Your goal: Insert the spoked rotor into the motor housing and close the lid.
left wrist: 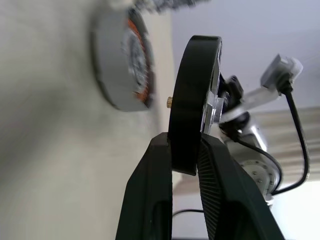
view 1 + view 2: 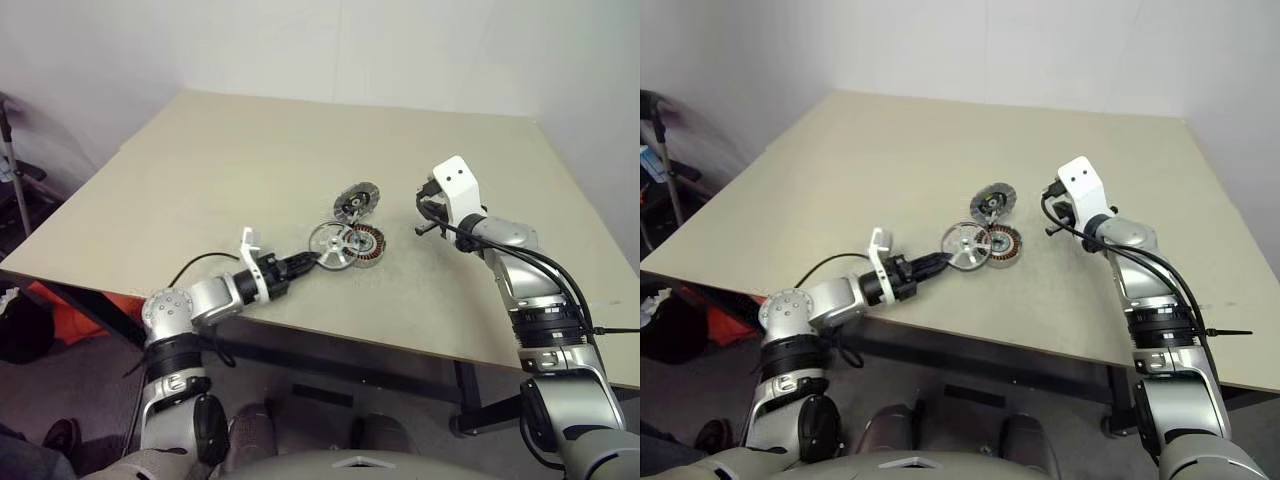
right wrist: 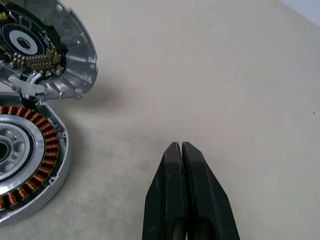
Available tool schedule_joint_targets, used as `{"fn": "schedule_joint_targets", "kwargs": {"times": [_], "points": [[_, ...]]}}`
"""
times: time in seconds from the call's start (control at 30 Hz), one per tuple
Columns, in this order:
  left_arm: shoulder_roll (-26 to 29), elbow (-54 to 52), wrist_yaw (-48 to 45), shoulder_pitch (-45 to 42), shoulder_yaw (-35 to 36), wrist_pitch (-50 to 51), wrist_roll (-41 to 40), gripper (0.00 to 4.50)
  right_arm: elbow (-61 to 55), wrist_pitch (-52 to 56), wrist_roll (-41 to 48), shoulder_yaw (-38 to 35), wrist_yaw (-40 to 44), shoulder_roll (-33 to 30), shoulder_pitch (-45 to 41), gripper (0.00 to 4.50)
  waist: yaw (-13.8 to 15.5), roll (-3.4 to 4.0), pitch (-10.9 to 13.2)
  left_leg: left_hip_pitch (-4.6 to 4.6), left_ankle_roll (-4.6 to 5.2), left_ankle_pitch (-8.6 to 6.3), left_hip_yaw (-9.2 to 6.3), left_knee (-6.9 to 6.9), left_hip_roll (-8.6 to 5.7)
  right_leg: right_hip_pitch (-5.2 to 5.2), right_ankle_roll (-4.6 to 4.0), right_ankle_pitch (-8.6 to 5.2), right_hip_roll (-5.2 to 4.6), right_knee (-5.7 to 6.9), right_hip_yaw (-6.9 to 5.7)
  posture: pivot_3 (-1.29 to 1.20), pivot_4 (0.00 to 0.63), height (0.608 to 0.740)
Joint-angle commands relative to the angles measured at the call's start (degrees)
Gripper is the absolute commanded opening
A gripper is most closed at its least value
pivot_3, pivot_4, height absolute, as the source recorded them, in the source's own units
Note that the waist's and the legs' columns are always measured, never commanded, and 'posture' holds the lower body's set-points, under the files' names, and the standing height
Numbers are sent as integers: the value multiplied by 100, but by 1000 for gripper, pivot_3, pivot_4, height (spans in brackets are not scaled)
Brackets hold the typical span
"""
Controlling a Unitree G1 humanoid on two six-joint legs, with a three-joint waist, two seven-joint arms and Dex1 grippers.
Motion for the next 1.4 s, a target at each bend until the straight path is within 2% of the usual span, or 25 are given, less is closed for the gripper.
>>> {"fn": "schedule_joint_targets", "kwargs": {"times": [0.03,0.43,0.77,1.4], "points": [[-134,327,44,-406,-41,-134,-53,408,-396,11,42,-184,-53,-108,40,0,1,0,0,0,2,1,0,0,0,0,0,0,0,0,0,0,0,740],[-579,1602,16,-1078,-283,-1291,627,408,-739,207,51,-361,-126,-236,286,0,2,-1,0,-4,16,0,0,-1,-3,2,2,1,-2,-10,0,0,0,740],[-545,1746,2,-1243,-147,-1747,702,408,-665,192,33,-284,-155,-173,204,0,8,-1,0,-3,18,1,0,-2,-3,3,2,1,-3,-10,-1,0,0,740],[-566,1879,70,-1144,-278,-1804,1055,408,-579,148,16,-255,-184,-86,132,0,7,-1,0,-3,20,1,0,-2,-3,4,1,1,-3,-10,-1,0,0,740]]}}
